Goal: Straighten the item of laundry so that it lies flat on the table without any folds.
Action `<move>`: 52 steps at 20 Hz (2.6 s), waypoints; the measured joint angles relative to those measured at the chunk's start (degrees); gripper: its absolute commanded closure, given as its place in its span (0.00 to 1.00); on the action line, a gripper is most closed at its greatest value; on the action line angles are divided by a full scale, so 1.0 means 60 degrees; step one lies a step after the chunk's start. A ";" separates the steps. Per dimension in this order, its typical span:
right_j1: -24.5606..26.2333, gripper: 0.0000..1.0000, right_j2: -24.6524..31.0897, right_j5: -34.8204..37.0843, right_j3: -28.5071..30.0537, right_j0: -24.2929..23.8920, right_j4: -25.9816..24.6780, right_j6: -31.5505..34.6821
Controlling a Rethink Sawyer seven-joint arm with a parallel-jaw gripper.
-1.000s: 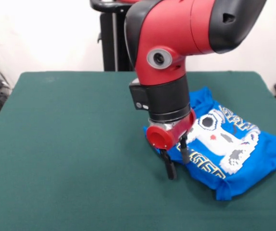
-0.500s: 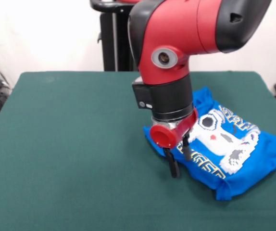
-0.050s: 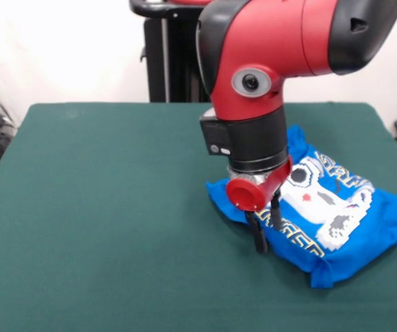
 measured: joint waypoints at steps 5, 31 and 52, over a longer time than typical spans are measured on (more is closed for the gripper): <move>0.0000 0.00 -0.0001 -0.0026 0.0001 0.0011 -0.0051 0.0000; 0.0664 0.00 -0.0266 -0.0116 -0.0006 0.0011 -0.0135 0.0000; 0.0820 1.00 -0.0320 -0.0280 -0.0043 0.0008 -0.0127 0.0000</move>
